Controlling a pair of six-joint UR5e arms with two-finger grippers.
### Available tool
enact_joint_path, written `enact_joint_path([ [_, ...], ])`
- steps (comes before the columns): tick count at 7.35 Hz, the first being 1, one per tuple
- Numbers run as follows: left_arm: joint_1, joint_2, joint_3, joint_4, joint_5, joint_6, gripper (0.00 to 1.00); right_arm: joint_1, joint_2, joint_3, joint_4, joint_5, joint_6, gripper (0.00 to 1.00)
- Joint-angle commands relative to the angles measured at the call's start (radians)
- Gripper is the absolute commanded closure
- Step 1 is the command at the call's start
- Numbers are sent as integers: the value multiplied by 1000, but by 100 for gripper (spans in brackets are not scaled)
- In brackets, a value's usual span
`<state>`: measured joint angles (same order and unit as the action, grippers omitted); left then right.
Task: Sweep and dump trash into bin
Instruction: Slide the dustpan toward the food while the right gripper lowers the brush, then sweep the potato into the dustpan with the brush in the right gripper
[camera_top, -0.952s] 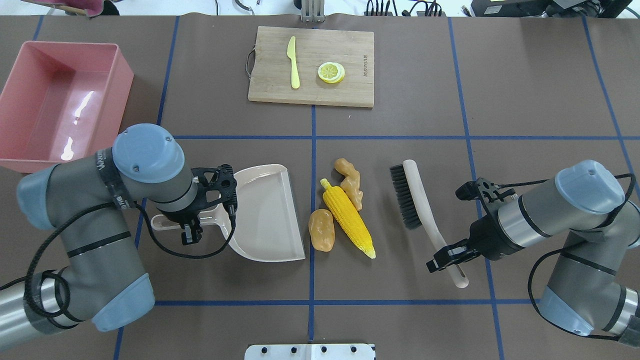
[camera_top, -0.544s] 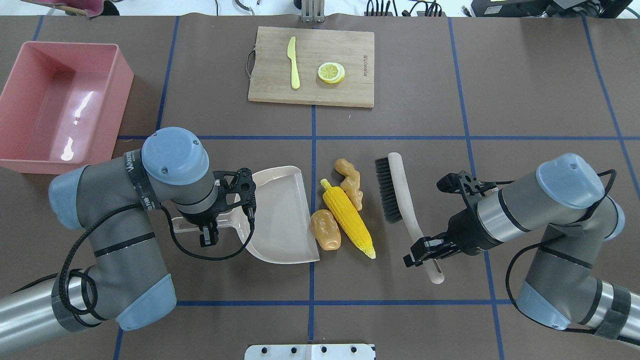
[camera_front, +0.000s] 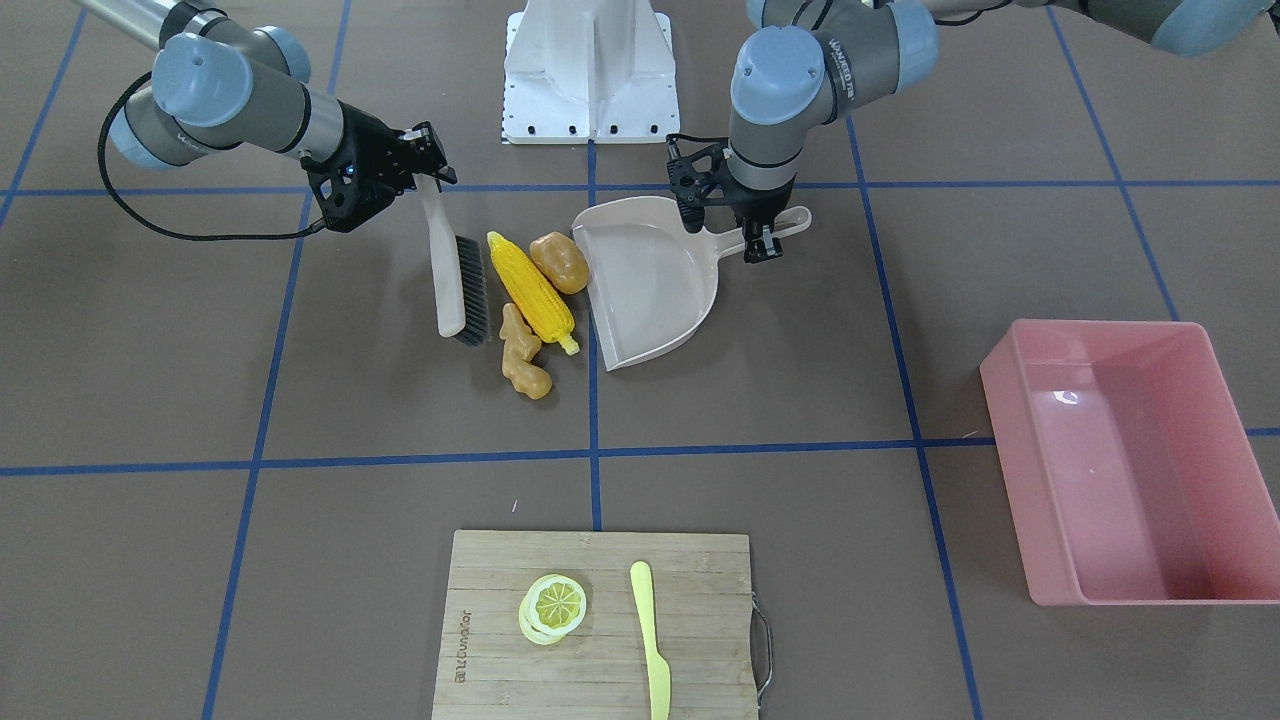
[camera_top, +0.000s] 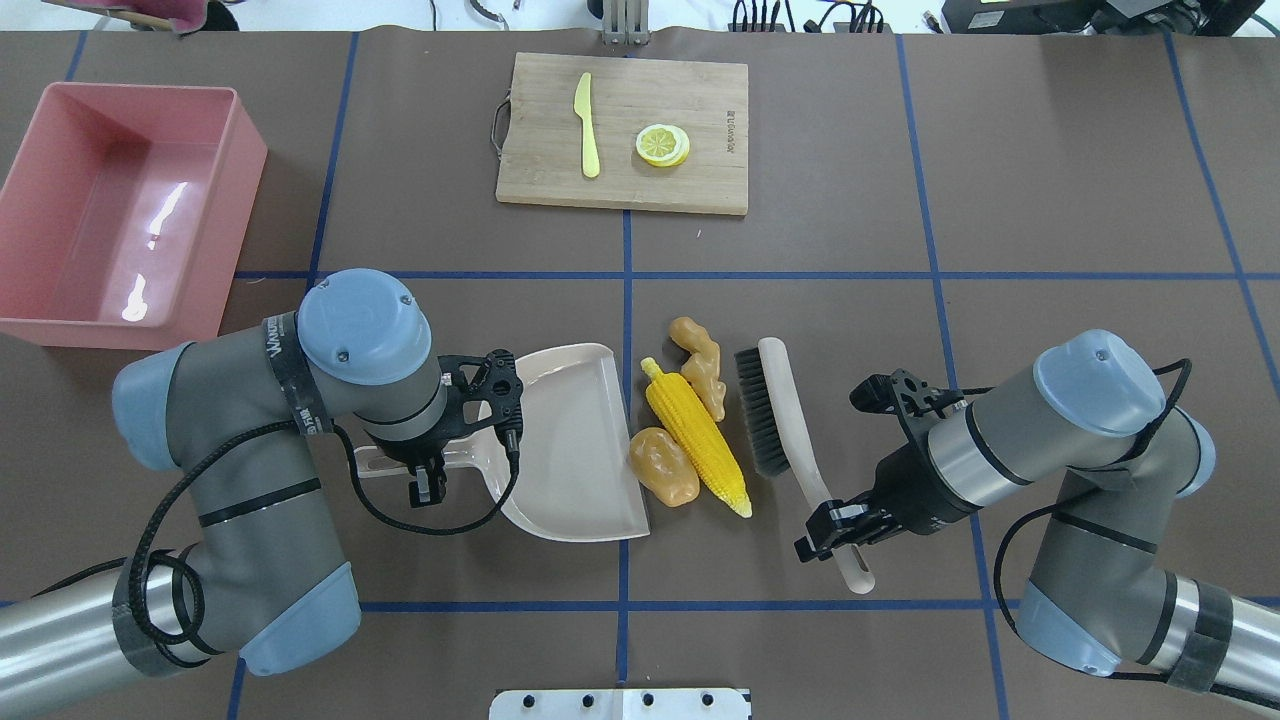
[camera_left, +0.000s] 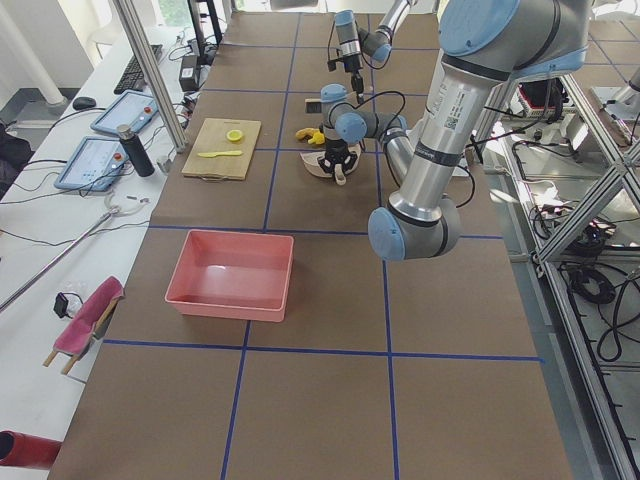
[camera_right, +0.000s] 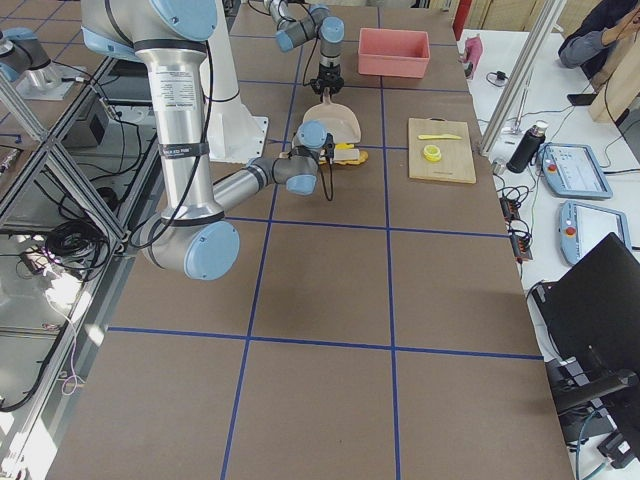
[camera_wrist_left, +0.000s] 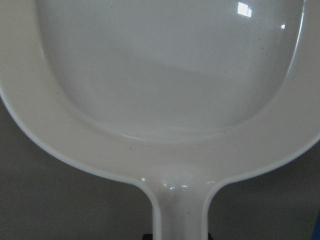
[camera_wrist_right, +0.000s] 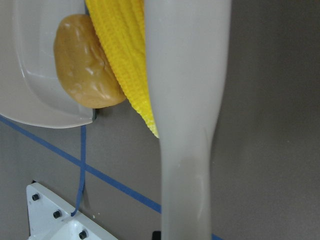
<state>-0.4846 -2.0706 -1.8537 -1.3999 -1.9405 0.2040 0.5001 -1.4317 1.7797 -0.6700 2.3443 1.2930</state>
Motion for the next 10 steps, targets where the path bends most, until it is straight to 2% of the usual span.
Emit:
enact_joint_path([
  [1,1,0,2,-7,-3,-2,100,-21,5,-17,0,3,-6,100],
  [4,4,-23,39,-16,-5,-2,100,-47,106,-86,-2,9,-12,100],
  [8,9,-22,37,-18,-8,-2,100,-100,236,-152,-16,-5,5,100],
  [10,12,-23,42,-11,-9,0,100,-114,281,-154,-71,-19,12,100],
])
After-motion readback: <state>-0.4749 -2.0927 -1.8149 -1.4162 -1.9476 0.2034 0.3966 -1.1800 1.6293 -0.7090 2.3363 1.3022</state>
